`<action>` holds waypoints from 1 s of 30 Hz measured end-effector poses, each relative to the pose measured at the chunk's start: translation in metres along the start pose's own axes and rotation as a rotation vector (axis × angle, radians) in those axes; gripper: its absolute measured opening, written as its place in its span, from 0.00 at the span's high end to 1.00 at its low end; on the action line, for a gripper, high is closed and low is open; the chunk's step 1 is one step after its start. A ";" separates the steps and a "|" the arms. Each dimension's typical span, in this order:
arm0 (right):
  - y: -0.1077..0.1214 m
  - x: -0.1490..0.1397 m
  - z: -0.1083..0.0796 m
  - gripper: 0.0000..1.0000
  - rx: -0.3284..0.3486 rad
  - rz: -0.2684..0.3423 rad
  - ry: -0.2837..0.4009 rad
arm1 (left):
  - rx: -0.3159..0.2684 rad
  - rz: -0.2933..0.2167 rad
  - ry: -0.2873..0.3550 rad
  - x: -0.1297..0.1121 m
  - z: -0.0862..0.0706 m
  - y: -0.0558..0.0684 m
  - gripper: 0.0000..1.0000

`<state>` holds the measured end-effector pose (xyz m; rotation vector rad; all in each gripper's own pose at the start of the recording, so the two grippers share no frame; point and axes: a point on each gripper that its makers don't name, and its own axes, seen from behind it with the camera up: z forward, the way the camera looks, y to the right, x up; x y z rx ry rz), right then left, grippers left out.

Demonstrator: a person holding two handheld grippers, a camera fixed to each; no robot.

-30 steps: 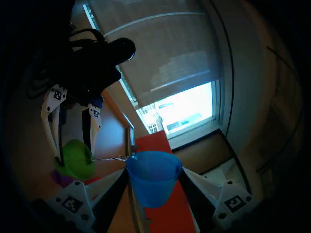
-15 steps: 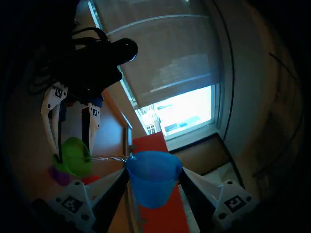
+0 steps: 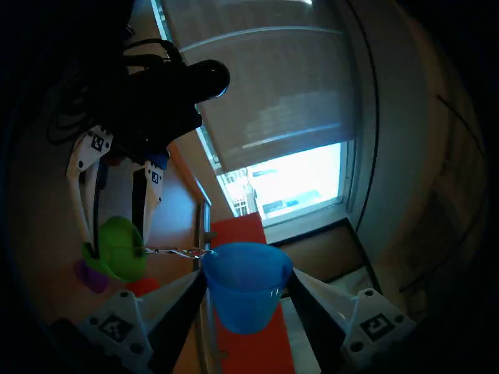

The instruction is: Pour water

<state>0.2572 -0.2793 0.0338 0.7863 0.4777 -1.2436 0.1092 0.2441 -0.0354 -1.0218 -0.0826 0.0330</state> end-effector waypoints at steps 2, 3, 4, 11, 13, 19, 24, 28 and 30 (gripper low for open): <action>0.000 0.000 0.000 0.10 -0.002 -0.007 0.000 | 0.000 0.000 0.001 0.001 0.000 0.000 0.12; 0.001 0.001 0.000 0.10 -0.003 -0.011 0.001 | 0.000 0.000 0.002 0.001 0.000 0.000 0.12; 0.001 0.001 0.000 0.10 -0.004 -0.016 0.001 | 0.000 0.000 0.003 0.001 0.000 0.000 0.12; 0.002 0.003 0.001 0.10 -0.008 -0.039 0.004 | -0.001 0.004 0.003 0.002 -0.001 0.001 0.12; 0.003 0.004 0.001 0.10 -0.010 -0.043 0.004 | -0.001 0.004 0.003 0.002 -0.002 0.002 0.12; 0.004 0.004 0.001 0.10 -0.014 -0.070 0.002 | 0.000 0.005 0.005 0.003 -0.003 0.001 0.12; 0.004 0.006 0.002 0.10 -0.013 -0.091 0.004 | 0.001 0.006 0.004 0.003 -0.004 0.001 0.12; 0.005 0.008 0.002 0.10 -0.017 -0.103 0.010 | -0.001 0.007 0.004 0.004 -0.005 0.002 0.12; 0.006 0.008 0.003 0.10 -0.018 -0.110 0.012 | -0.003 0.008 0.005 0.004 -0.005 0.003 0.12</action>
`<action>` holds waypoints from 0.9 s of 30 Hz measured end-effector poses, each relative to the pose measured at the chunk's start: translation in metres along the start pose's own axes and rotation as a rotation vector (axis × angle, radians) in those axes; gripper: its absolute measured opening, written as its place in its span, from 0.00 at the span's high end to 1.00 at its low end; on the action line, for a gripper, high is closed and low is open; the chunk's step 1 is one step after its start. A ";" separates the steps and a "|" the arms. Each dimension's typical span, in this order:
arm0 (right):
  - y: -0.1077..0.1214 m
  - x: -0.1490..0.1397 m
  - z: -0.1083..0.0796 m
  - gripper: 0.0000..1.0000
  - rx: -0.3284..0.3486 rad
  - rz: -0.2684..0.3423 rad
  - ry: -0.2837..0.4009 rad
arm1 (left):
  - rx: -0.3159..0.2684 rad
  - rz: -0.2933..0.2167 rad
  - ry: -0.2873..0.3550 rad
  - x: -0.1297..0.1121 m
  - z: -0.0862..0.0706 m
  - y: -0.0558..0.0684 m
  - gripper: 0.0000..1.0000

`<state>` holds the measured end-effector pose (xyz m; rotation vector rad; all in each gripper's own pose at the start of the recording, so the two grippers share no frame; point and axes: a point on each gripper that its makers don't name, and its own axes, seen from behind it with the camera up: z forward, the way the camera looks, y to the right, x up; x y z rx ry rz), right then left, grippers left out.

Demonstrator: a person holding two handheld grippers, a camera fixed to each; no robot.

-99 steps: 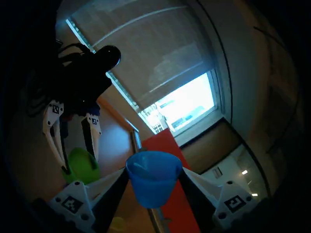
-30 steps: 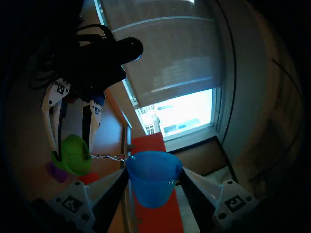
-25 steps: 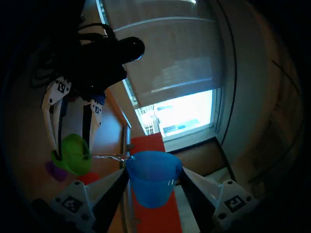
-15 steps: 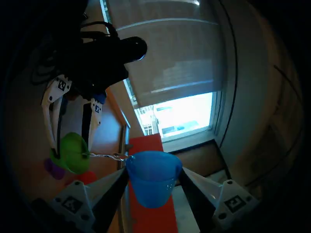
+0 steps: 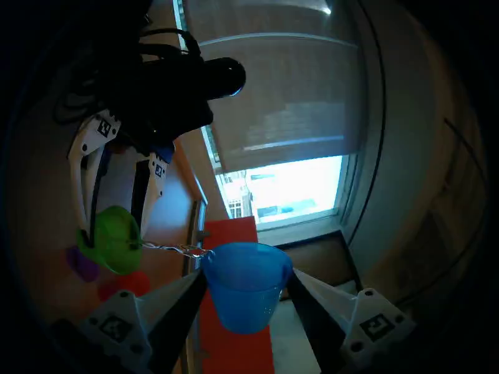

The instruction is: Pour water

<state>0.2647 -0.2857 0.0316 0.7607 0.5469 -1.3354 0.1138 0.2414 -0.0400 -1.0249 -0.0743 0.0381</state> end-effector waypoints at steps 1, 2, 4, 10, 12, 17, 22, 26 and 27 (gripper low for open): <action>0.000 0.000 0.000 0.10 0.000 -0.004 0.001 | 0.000 0.000 0.000 0.000 0.000 0.000 0.12; 0.000 0.000 0.000 0.10 0.001 -0.008 0.002 | -0.001 0.001 0.001 0.000 0.000 0.000 0.12; 0.000 0.000 0.000 0.10 0.002 -0.015 0.004 | -0.001 0.001 0.001 0.000 0.000 0.000 0.12; 0.000 0.001 0.000 0.10 -0.001 -0.035 0.011 | -0.002 0.000 -0.001 -0.002 0.001 0.000 0.12; 0.000 0.001 0.000 0.10 -0.003 -0.041 0.013 | -0.002 0.000 -0.001 -0.002 0.001 -0.001 0.12; -0.002 0.000 0.000 0.10 -0.002 -0.058 0.019 | -0.002 -0.003 0.002 -0.001 0.001 -0.001 0.12; -0.003 0.001 0.000 0.10 -0.002 -0.075 0.024 | -0.001 -0.003 0.001 -0.001 0.001 -0.001 0.12; -0.003 0.001 0.001 0.10 -0.007 -0.087 0.027 | -0.002 -0.001 0.001 0.000 0.001 -0.001 0.12; -0.003 0.001 0.001 0.10 -0.007 -0.089 0.028 | -0.002 -0.001 0.001 0.000 0.001 -0.001 0.11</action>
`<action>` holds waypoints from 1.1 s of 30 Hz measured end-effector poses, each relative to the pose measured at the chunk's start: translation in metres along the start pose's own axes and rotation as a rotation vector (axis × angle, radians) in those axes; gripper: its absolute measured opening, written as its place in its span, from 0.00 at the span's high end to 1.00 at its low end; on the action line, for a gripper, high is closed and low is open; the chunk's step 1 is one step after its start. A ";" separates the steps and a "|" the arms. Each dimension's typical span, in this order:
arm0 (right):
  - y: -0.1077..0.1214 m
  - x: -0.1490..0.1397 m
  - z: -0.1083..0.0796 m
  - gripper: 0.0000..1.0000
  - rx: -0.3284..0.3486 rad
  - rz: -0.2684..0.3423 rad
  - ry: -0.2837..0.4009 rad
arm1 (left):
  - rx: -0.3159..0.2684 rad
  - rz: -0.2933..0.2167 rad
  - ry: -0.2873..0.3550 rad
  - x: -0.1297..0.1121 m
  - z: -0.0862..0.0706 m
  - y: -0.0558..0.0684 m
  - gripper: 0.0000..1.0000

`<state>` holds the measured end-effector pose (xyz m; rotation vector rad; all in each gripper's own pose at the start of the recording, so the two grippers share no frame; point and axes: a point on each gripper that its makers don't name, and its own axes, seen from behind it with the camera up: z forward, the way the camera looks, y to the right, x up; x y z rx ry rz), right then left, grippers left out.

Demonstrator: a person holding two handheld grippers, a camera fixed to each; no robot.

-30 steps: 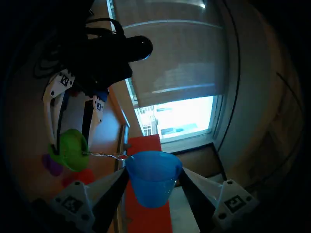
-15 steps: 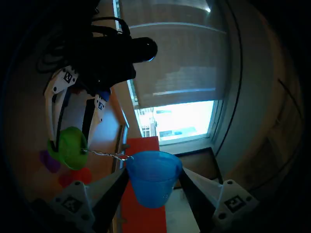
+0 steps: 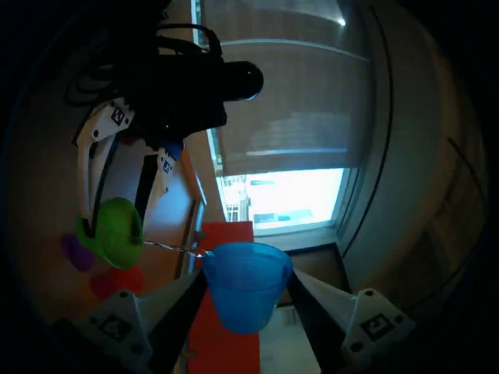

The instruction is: Pour water

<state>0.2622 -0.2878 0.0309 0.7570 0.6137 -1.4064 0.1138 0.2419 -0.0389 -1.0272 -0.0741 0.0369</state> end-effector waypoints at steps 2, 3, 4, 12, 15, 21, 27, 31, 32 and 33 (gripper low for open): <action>0.000 0.000 0.000 0.10 0.000 -0.007 0.001 | 0.000 0.000 0.001 0.000 0.000 0.000 0.12; 0.000 0.000 0.000 0.10 -0.001 -0.011 0.001 | 0.000 0.000 0.001 0.000 0.000 0.000 0.12; 0.000 0.000 0.001 0.10 0.000 -0.015 0.002 | 0.001 0.000 0.002 0.000 0.000 0.000 0.12; -0.002 0.003 0.000 0.10 0.001 -0.032 0.010 | 0.008 -0.001 -0.001 -0.002 0.001 -0.002 0.12; -0.003 0.004 0.001 0.10 0.000 -0.038 0.013 | 0.009 -0.001 0.000 -0.002 0.000 -0.003 0.12; -0.004 0.009 0.002 0.10 -0.002 -0.056 0.020 | 0.011 0.000 0.001 0.000 -0.001 -0.004 0.12; -0.008 0.013 0.001 0.10 -0.001 -0.074 0.024 | 0.009 0.002 0.003 0.003 -0.002 -0.003 0.12; -0.009 0.017 0.001 0.10 -0.002 -0.076 0.027 | 0.009 0.002 0.003 0.004 -0.002 -0.003 0.12; -0.009 0.017 0.001 0.10 -0.003 -0.077 0.027 | 0.009 0.003 0.003 0.004 -0.002 -0.003 0.12; -0.009 0.018 0.001 0.10 -0.004 -0.079 0.028 | 0.010 0.003 0.003 0.004 -0.002 -0.003 0.12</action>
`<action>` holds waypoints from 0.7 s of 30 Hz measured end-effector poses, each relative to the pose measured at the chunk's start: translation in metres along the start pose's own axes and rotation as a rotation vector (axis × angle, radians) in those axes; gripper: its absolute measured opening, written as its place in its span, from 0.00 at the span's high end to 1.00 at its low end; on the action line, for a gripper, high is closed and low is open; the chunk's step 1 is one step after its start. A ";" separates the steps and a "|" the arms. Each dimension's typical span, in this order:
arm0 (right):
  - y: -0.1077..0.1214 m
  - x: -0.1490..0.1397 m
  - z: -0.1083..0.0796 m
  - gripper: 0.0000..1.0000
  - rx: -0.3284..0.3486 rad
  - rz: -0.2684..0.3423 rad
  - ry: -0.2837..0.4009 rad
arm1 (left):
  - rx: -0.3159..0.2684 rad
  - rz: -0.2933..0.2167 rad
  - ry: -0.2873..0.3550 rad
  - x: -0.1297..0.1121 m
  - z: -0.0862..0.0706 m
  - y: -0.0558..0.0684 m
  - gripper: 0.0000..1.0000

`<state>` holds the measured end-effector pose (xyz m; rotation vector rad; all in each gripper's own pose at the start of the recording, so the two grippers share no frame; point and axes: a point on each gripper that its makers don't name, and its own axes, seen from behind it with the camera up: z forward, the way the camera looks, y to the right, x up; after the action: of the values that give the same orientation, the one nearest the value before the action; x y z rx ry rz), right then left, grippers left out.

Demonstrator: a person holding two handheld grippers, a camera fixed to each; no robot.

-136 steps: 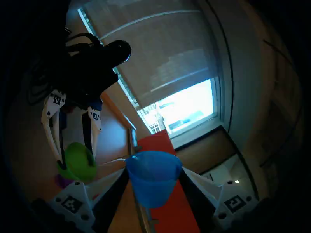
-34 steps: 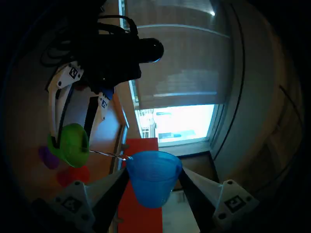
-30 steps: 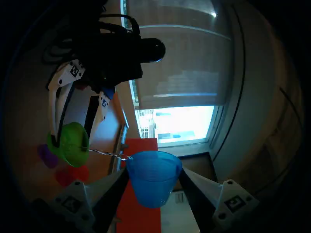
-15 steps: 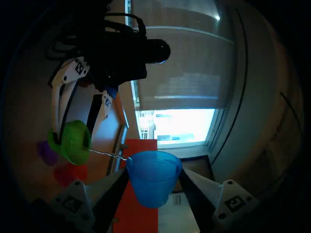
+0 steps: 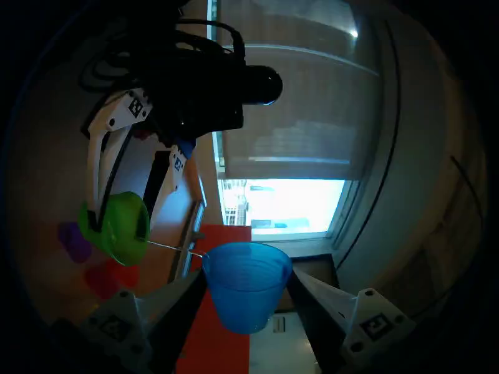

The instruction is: Pour water

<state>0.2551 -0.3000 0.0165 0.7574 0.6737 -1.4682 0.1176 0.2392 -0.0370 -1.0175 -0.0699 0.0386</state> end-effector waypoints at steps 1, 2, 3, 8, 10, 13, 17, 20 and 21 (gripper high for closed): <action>0.000 0.001 0.000 0.10 -0.001 -0.002 0.000 | 0.001 0.000 0.000 0.000 0.000 0.000 0.12; 0.000 0.001 0.000 0.10 -0.002 -0.003 0.000 | 0.001 0.000 0.000 0.000 0.000 -0.001 0.12; 0.000 0.002 0.000 0.10 -0.003 -0.005 0.000 | 0.002 0.000 0.000 0.000 0.001 -0.001 0.12; 0.000 0.003 -0.001 0.10 -0.007 -0.019 0.004 | 0.000 -0.005 0.004 0.000 0.002 -0.001 0.12; 0.000 0.002 -0.001 0.10 -0.008 -0.026 0.005 | -0.001 -0.006 0.004 0.000 0.002 -0.001 0.12; -0.001 0.001 -0.002 0.10 -0.007 -0.039 0.006 | -0.002 -0.007 0.004 0.000 0.003 -0.001 0.12; -0.004 -0.001 -0.002 0.10 -0.001 -0.048 0.006 | -0.001 -0.007 0.003 -0.001 0.004 -0.002 0.12; -0.006 -0.002 -0.002 0.10 0.004 -0.044 0.008 | -0.001 -0.007 0.003 -0.001 0.004 -0.002 0.12; -0.006 -0.002 -0.002 0.10 0.006 -0.039 0.009 | -0.001 -0.007 0.003 -0.001 0.004 -0.002 0.12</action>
<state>0.2487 -0.2966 0.0167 0.7595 0.6942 -1.5045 0.1161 0.2417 -0.0330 -1.0181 -0.0709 0.0304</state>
